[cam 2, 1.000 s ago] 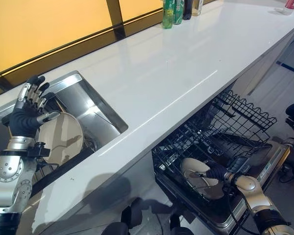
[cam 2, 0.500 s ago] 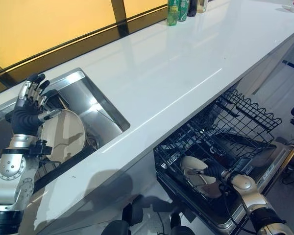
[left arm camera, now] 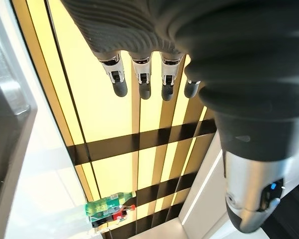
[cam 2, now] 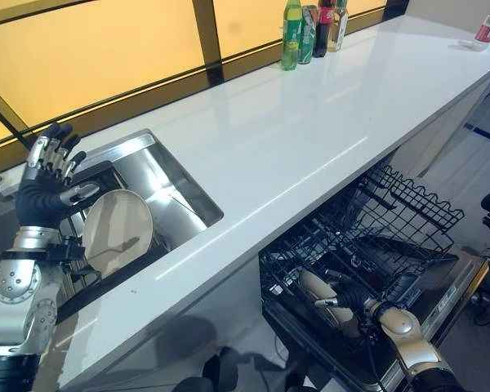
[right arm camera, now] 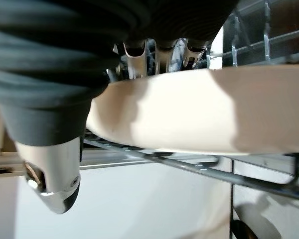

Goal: Pick up plates and place into dishwasher.

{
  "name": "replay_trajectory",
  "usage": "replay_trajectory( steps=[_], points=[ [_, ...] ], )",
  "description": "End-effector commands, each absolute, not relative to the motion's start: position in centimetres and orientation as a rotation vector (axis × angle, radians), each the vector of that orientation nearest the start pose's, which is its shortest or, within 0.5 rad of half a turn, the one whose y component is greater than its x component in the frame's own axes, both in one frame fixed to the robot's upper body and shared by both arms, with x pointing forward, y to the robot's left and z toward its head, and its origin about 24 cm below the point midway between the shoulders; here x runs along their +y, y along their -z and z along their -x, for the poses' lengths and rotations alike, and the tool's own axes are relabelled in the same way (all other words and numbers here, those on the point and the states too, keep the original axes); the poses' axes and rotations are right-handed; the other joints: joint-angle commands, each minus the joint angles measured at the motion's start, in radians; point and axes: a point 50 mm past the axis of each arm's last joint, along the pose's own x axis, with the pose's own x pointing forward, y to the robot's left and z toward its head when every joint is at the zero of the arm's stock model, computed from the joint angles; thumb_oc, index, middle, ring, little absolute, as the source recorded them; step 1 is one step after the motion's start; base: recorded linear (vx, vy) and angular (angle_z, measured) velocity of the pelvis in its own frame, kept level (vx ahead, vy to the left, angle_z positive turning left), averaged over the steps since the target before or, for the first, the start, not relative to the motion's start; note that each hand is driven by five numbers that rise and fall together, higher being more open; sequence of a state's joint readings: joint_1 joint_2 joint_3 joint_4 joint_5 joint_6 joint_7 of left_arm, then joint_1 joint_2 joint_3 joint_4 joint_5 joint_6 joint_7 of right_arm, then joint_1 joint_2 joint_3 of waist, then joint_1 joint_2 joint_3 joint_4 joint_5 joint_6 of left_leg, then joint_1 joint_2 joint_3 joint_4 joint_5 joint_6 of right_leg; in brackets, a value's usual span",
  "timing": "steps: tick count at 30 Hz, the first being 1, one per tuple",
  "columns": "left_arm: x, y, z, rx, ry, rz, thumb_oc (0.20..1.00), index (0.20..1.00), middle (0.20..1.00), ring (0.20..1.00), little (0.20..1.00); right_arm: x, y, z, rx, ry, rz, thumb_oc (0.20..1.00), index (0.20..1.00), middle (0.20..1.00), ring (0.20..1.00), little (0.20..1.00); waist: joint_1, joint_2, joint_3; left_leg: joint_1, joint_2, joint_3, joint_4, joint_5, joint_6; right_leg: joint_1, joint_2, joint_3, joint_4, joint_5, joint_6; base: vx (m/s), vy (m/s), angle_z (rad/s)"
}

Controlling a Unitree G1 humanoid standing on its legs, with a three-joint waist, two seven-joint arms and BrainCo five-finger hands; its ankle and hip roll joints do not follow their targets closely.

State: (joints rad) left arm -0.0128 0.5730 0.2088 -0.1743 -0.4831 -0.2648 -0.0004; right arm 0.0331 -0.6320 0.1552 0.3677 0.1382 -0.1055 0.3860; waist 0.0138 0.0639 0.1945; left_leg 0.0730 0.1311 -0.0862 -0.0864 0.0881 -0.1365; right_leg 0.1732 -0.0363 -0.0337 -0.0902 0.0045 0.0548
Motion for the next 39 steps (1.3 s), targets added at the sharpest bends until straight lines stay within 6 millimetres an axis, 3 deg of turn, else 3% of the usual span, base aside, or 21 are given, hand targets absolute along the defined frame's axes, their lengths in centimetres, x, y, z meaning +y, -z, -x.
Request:
replay_trajectory(
  steps=[1, 12, 19, 25, 28, 32, 39],
  points=[
    [28.2, -17.1, -22.8, -0.591, -0.132, -0.191, 1.0, 1.0, 1.0, 1.0, 1.0, -25.9, -1.9, -23.5, 0.261, -0.338, 0.478, 1.0, 1.0, 1.0, 1.0, 1.0, 0.007, -0.048, -0.065, -0.025, 0.02, 0.008, 0.001, 0.022, 0.0, -0.062, -0.012, 0.004, 0.02, 0.006, 0.01, 0.0, 0.0, 0.0],
    [30.1, -16.1, -21.9, -0.503, -0.24, -0.365, 1.0, 1.0, 1.0, 1.0, 1.0, -27.1, -8.2, -24.7, 0.007, -0.214, 0.585, 1.0, 1.0, 1.0, 1.0, 1.0, -0.008, -0.038, -0.092, -0.013, 0.024, 0.016, -0.001, 0.012, 0.004, -0.058, -0.003, 0.011, 0.029, -0.004, 0.004, 0.0, 0.003, 0.0],
    [31.1, -14.7, -22.4, -0.383, -0.261, -0.403, 1.0, 1.0, 1.0, 1.0, 1.0, -26.9, -9.9, -24.8, -0.06, -0.234, 0.636, 1.0, 1.0, 1.0, 1.0, 1.0, -0.019, -0.028, -0.096, -0.01, 0.036, 0.02, 0.001, 0.024, -0.004, -0.073, 0.009, 0.016, 0.065, -0.022, -0.006, 0.0, 0.0, 0.0],
    [32.0, -12.4, -22.3, -0.26, -0.288, -0.395, 1.0, 1.0, 1.0, 1.0, 1.0, -26.8, -11.8, -24.7, -0.144, -0.237, 0.619, 1.0, 1.0, 1.0, 1.0, 1.0, -0.016, -0.027, -0.07, -0.065, 0.001, -0.053, 0.136, 0.004, -0.001, -0.089, 0.011, 0.052, 0.123, -0.029, -0.021, 0.06, 0.055, -0.08],
    [32.8, -11.4, -21.7, -0.204, -0.313, -0.388, 1.0, 1.0, 1.0, 1.0, 1.0, -26.6, -11.8, -24.2, -0.162, -0.25, 0.612, 1.0, 1.0, 1.0, 1.0, 1.0, -0.018, -0.022, -0.065, -0.056, -0.018, -0.07, 0.112, -0.003, 0.014, -0.09, 0.009, 0.078, 0.134, -0.035, -0.017, 0.15, 0.176, -0.34],
    [32.9, -10.2, -21.9, -0.138, -0.306, -0.399, 1.0, 1.0, 1.0, 1.0, 1.0, -27.3, -12.6, -23.7, -0.175, -0.245, 0.604, 1.0, 1.0, 1.0, 1.0, 1.0, -0.045, -0.018, -0.068, -0.045, -0.026, -0.033, 0.095, -0.006, 0.019, -0.104, -0.015, 0.089, 0.13, -0.025, 0.002, 0.14, 0.252, -0.16],
    [33.4, -10.3, -22.2, -0.11, -0.34, -0.49, 1.0, 1.0, 1.0, 1.0, 1.0, -28.0, -13.4, -23.1, -0.179, -0.247, 0.644, 1.0, 1.0, 1.0, 1.0, 1.0, -0.073, -0.021, -0.052, -0.036, -0.067, 0.008, 0.084, -0.034, 0.044, -0.143, -0.065, 0.113, 0.144, -0.008, 0.044, 0.11, 0.232, -0.12]
  ],
)
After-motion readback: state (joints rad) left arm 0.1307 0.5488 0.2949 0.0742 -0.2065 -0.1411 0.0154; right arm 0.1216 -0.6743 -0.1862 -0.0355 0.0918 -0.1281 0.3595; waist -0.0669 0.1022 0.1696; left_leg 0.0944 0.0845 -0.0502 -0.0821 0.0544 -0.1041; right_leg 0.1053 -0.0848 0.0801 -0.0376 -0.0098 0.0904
